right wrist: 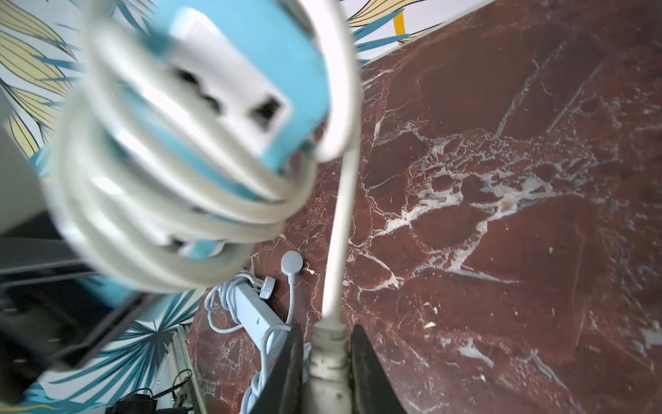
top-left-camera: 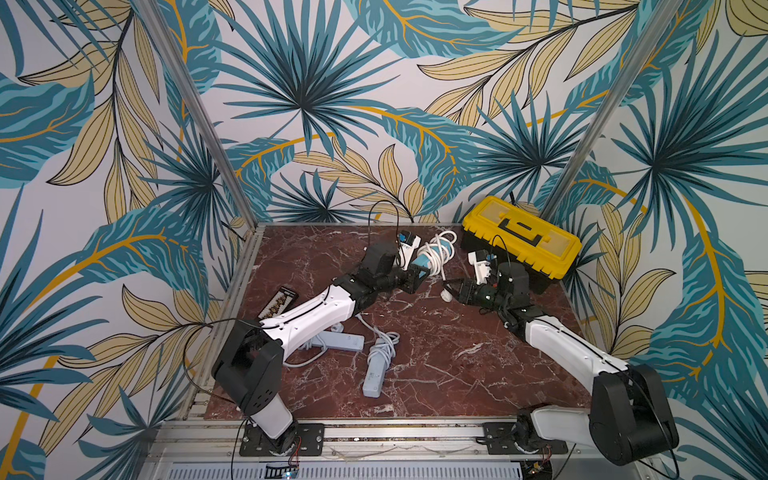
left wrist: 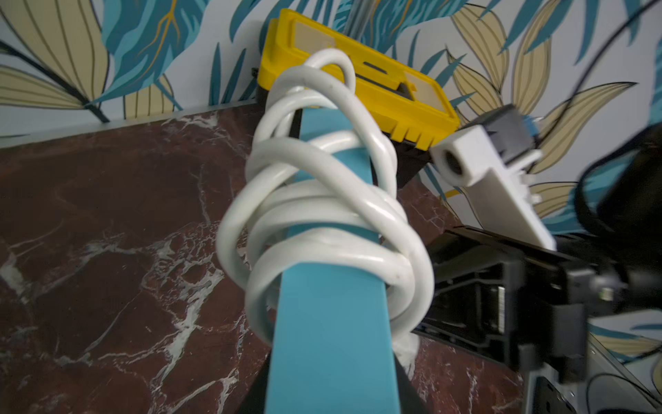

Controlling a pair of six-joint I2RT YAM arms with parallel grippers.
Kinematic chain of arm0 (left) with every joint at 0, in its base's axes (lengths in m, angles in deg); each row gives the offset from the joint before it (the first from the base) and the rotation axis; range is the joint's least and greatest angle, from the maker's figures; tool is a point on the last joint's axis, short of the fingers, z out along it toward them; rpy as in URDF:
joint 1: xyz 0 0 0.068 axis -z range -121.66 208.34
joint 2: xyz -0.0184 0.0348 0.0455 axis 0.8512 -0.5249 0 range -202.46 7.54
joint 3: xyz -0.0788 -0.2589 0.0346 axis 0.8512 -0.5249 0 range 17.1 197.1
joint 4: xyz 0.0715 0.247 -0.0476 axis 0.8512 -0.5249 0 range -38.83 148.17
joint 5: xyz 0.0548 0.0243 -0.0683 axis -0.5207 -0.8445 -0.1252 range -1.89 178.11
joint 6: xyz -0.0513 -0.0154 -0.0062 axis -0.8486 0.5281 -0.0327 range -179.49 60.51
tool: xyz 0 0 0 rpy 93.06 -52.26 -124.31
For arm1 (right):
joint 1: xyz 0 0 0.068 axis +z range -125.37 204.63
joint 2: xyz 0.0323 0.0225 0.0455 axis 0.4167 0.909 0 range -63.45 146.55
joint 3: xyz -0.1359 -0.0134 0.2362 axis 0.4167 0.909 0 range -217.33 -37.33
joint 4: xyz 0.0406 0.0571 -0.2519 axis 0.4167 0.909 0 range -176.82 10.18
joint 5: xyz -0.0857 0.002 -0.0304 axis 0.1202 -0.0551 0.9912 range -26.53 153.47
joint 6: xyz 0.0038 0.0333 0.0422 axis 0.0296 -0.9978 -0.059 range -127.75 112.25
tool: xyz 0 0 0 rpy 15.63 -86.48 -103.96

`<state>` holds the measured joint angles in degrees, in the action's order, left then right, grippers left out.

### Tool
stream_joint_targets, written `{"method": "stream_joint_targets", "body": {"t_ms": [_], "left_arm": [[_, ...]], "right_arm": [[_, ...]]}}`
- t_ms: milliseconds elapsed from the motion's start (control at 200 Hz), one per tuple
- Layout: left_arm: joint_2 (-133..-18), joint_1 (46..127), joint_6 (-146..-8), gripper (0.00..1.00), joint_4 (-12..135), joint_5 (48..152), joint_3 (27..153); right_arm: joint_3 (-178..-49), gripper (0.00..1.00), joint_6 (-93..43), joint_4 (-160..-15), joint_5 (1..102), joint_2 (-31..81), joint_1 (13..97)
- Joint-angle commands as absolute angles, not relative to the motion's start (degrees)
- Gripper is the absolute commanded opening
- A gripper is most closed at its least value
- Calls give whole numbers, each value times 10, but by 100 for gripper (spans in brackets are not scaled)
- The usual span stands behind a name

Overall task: Wrap the cord around the power strip
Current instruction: Place the power strip at the center of the board.

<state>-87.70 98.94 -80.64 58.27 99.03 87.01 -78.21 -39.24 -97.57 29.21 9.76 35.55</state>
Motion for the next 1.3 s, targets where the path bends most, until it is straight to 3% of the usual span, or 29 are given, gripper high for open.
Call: {"method": "stream_joint_targets", "body": {"t_ms": [0, 215, 436, 566, 696, 781, 1171, 1297], "left_arm": [[-904, 1027, -888, 0, 642, 853, 847], [-990, 1086, -959, 0, 664, 788, 818], [-1041, 1116, -999, 0, 675, 766, 803], [-1065, 1130, -1031, 0, 675, 775, 799], [-1073, 1138, -1050, 0, 675, 776, 792], [-1075, 1141, -1054, 0, 675, 779, 791], [-1053, 1148, -1044, 18, 675, 774, 784], [-1026, 1148, -1027, 36, 675, 771, 773]], "right_arm": [[-763, 21, -452, -956, 290, 76, 359], [-737, 8, -482, -945, 345, 71, 359], [-745, 6, -509, -871, 429, 112, 359], [-766, 21, -522, -842, 450, 153, 359], [-789, 50, -527, -811, 486, 168, 367], [-815, 62, -522, -786, 518, 181, 378], [-973, 66, -494, -694, 614, 372, 444], [-977, 63, -454, -692, 637, 393, 453]]}}
